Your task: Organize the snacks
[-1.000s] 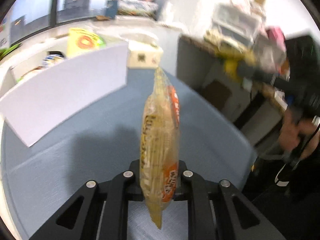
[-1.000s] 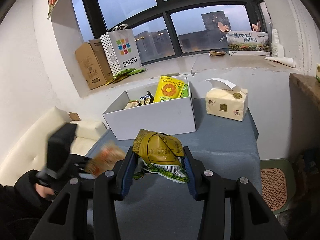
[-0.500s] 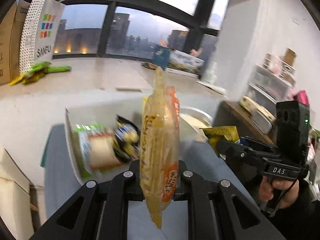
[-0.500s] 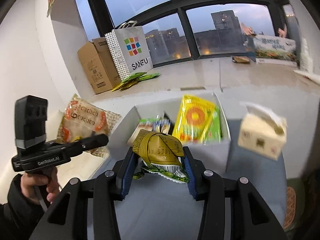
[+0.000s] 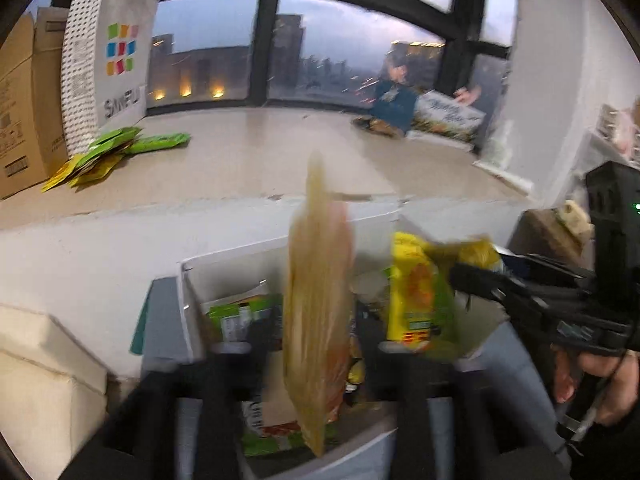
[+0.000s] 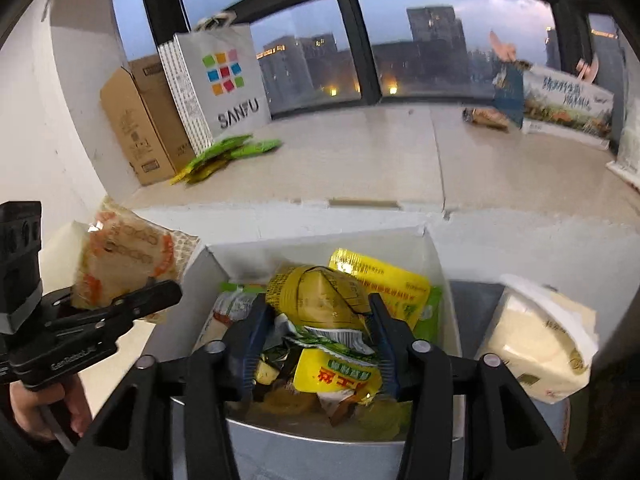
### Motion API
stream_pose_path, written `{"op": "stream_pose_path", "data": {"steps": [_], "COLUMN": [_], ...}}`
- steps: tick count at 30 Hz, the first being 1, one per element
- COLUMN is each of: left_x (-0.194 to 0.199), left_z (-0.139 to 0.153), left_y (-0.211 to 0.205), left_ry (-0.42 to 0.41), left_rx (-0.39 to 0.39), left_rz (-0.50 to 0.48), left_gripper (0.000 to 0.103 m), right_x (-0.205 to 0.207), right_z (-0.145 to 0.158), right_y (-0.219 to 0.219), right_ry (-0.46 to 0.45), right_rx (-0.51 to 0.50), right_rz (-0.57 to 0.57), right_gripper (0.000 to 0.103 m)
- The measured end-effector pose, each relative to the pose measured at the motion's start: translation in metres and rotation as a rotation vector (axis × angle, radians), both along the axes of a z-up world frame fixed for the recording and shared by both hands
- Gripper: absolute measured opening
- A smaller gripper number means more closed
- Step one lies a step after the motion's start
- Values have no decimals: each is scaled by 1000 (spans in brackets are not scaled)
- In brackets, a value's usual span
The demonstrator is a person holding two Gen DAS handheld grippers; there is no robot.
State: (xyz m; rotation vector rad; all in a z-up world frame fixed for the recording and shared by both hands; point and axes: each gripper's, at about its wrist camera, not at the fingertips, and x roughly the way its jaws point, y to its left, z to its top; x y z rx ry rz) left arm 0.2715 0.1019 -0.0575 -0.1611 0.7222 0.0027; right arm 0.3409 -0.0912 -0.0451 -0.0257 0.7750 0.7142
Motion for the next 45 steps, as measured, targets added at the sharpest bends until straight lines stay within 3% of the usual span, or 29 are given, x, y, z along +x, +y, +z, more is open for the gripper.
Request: {"op": "stream_pose_path", "data": {"steps": [1,5,11,13,17,22,25,33,38,42,45], "left_x": [-1,-6,-18,-26,-58,-100,-125,-197,-236,-250,-251], "left_z": [-1,-2,6,13,34,53,62,64,56,53,52], "left_y": [0,5,3,-2,-21,-31,-39,-67,-80,-90,-94], "left_ry": [0,-6,-27,-59,-151,-232,-237,-182,-155,-149,-141], "left_rx": [1,-15,11,33,170,73,62,37,-6,27,3], "left_rz": [10,30,34,26,85,38,34,12,-1,5,-7], "left_gripper": [103,103,103,103,103,103,103,103,103,103,103], "right_x": [2,0,-14,-23,-56,-93,-119,-186,-225,-243,-246], "right_z": [-3,-8,3,10,27,48,59,73,66,58,59], "right_y": [1,-9,-23,-24,-28,-40,-55,-86,-104,-116,-120], "right_ry": [8,-26,-74,-112,-230,-286,-324,-282,-202,-172,-175], "right_rx": [-20,-55,-28,-45,-87,-74,-55,-30,-5,-18,-25], "right_rz": [-12,-66,-68,-68,-88,-93,-133,-129,-141,-170,-178], "right_gripper": [103,103,103,103,103,103,103,103,103,103,103]}}
